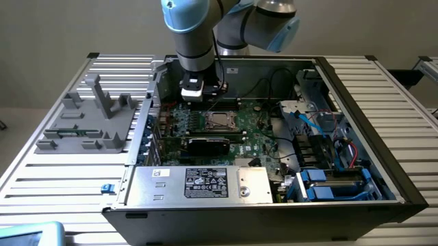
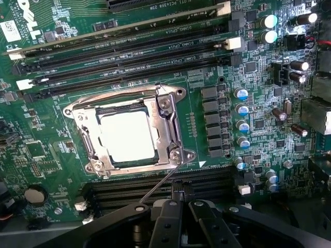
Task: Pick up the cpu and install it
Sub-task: 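Install the first cpu locking lever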
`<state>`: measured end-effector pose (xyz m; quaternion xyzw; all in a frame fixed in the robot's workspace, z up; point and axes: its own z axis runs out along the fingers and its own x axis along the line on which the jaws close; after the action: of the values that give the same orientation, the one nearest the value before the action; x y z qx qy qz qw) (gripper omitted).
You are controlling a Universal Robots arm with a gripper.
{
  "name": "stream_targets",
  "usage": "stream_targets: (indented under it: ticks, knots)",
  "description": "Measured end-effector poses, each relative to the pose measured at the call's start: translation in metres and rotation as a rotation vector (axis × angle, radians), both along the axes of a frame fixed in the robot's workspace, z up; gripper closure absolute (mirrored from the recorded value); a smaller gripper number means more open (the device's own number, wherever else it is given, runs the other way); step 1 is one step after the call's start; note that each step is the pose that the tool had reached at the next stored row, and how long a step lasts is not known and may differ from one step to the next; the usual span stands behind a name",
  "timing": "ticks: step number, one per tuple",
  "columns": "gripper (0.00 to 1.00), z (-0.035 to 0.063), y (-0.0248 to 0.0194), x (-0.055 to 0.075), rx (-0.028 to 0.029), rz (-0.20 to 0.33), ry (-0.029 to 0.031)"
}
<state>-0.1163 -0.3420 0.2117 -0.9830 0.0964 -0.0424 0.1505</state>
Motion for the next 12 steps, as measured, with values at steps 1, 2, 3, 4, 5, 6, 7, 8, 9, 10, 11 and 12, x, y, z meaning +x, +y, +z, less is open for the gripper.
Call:
stream_targets:
  ticks: [1,2,3,4,5,6,7,8,9,10,11,12]
  knots:
    - [0.89,0.0000,0.0000,0.0000,0.0004,0.000,-0.0001]
    - [0.89,-0.0001,-0.0002,-0.0001,0.0025,0.000,-0.0010]
    - [0.89,-0.0003,-0.0003,0.0000,0.0050,0.000,-0.0024]
    - [0.89,-0.0008,-0.0004,0.0000,0.0060,0.000,-0.0029]
    - [0.89,-0.0013,-0.0005,0.0000,0.0062,-0.001,-0.0030]
    - [0.89,-0.0017,-0.0005,0.0000,0.0062,-0.002,-0.0030]
    - [0.89,-0.0021,-0.0005,0.0000,0.0062,-0.004,-0.0030]
    - [0.89,-0.0025,-0.0005,0.0000,0.0062,-0.006,-0.0029]
    - [0.89,-0.0030,-0.0005,0.0000,0.0061,-0.008,-0.0030]
    - [0.89,-0.0034,-0.0005,0.0000,0.0061,-0.010,-0.0029]
    - [0.89,-0.0039,-0.0005,0.0000,0.0061,-0.012,-0.0030]
    - [0.89,-0.0041,-0.0005,0.0004,0.0060,-0.014,-0.0029]
